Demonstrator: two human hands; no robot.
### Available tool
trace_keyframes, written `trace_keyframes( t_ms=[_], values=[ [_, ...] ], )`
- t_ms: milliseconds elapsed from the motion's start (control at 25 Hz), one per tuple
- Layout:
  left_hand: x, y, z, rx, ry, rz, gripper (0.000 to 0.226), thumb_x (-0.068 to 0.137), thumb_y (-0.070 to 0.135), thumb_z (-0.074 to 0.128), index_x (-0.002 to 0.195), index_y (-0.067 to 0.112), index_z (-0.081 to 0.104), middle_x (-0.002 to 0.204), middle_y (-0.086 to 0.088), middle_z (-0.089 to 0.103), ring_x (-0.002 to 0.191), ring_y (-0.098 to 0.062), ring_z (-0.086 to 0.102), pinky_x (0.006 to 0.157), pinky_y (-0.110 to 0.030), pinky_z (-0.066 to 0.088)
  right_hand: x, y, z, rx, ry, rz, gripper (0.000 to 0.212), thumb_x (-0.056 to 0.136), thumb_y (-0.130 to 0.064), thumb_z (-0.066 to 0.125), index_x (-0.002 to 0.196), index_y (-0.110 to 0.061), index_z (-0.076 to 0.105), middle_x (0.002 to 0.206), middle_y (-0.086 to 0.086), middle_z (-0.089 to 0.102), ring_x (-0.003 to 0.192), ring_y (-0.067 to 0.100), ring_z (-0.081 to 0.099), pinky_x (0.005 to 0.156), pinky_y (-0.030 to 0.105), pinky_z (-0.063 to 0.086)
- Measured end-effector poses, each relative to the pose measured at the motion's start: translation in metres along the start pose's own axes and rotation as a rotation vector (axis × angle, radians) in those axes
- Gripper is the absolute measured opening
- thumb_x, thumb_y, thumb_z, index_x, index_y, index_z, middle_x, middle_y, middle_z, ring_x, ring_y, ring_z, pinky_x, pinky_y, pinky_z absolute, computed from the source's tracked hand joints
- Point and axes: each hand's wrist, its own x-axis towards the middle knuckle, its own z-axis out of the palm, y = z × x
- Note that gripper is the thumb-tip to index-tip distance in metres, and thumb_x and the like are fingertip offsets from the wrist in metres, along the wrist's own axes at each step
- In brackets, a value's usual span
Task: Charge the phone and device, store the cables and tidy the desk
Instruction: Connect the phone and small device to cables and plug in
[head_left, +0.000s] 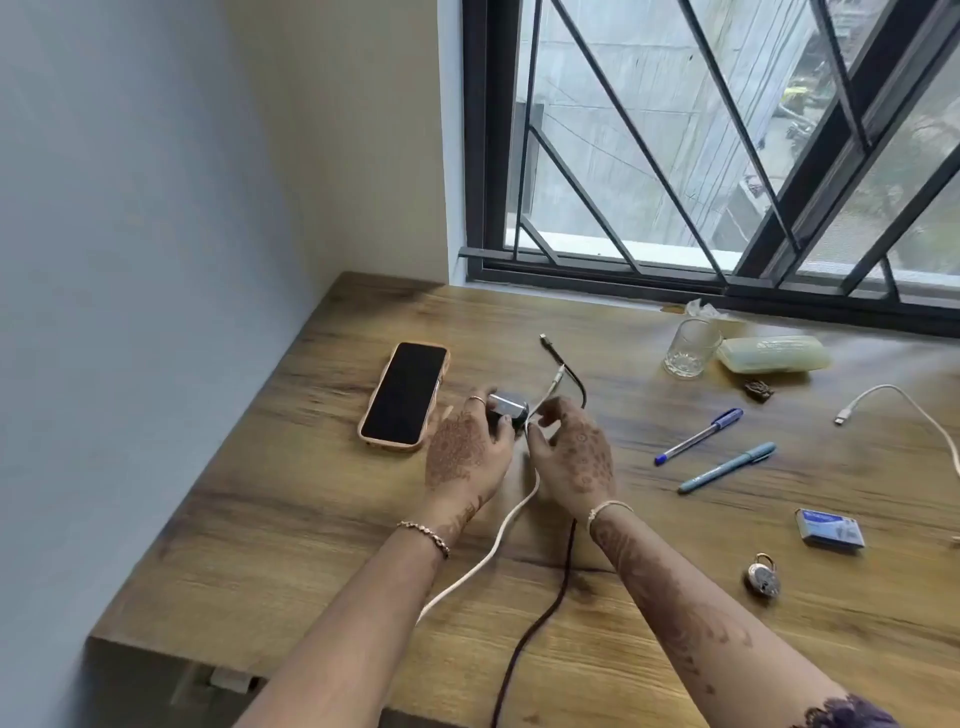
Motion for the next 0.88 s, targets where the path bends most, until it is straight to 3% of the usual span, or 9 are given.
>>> trace_keyframes(
  t_ms=[160, 560, 720, 880],
  values=[
    [-0.003, 0.001, 0.006, -0.279, -0.018, -0.219, 0.032, 0.089, 0.025, 0.058, 0.120, 0.018, 0.057, 0.092, 0.011, 0.064, 0.096, -0.013, 0.064, 0.089, -0.035, 0.052, -0.009, 0.003, 0.003, -0.057, 0.007, 0.040, 0.017, 0.080, -0.035, 0.068, 0.087, -0.021, 0.063, 0.084, -0.007, 0.063, 0.076, 0.010, 0.058, 0.070, 0.020, 0.042],
    [-0.005, 0.003, 0.018, -0.389, -0.114, -0.331, 0.015, 0.087, 0.028, 0.059, 0.102, 0.024, 0.060, 0.080, 0.014, 0.062, 0.087, -0.013, 0.065, 0.085, -0.035, 0.054, 0.003, 0.002, 0.003, -0.190, -0.060, 0.133, 0.020, 0.078, -0.039, 0.066, 0.078, -0.019, 0.068, 0.087, 0.003, 0.069, 0.089, 0.019, 0.062, 0.079, 0.023, 0.044],
    [-0.003, 0.003, 0.026, -0.467, -0.171, -0.383, 0.014, 0.078, 0.038, 0.058, 0.079, 0.026, 0.064, 0.079, 0.005, 0.072, 0.080, -0.015, 0.070, 0.080, -0.042, 0.057, -0.012, 0.002, -0.003, -0.116, -0.028, 0.168, 0.025, 0.078, -0.045, 0.067, 0.075, -0.020, 0.066, 0.077, -0.003, 0.067, 0.071, 0.011, 0.054, 0.066, 0.017, 0.034],
    [0.003, 0.007, 0.026, -0.562, -0.203, -0.432, 0.019, 0.083, 0.032, 0.062, 0.067, 0.024, 0.067, 0.072, 0.004, 0.073, 0.072, -0.017, 0.069, 0.081, -0.045, 0.057, -0.036, 0.001, -0.007, -0.046, 0.063, 0.100, 0.022, 0.076, -0.037, 0.071, 0.065, -0.023, 0.057, 0.065, -0.007, 0.057, 0.060, 0.010, 0.052, 0.059, 0.017, 0.031]
  ],
)
